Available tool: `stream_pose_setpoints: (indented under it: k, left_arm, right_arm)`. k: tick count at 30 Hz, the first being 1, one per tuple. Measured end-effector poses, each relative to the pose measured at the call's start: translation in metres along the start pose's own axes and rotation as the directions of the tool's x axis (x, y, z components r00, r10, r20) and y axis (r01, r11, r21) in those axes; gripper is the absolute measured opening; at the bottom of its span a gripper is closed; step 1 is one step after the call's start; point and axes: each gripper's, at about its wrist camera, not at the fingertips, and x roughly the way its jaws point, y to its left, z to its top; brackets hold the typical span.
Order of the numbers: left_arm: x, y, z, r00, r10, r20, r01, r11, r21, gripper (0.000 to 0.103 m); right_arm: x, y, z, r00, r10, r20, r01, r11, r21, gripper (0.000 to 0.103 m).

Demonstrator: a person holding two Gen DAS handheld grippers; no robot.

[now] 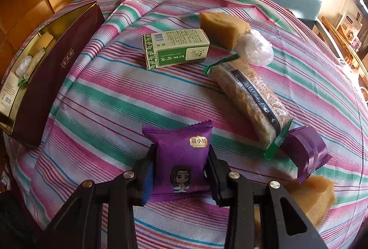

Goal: Organize objects
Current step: 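Carry the white sock into the gold tray and open the left tool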

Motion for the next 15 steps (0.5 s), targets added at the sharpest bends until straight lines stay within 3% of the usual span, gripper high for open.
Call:
stream_pose_setpoints:
  k: [4, 15]
  left_arm:
    - [0.009, 0.021, -0.012, 0.998, 0.048, -0.042, -0.048, 0.999, 0.001, 0.061]
    - [0.033, 0.028, -0.024, 0.987, 0.117, -0.113, -0.116, 0.993, 0.018, 0.062]
  right_arm:
    - [0.000, 0.002, 0.000, 1.000, -0.007, 0.001, 0.007, 1.000, -0.007, 0.039]
    - [0.001, 0.004, 0.001, 1.000, -0.012, 0.003, 0.012, 1.000, -0.012, 0.039]
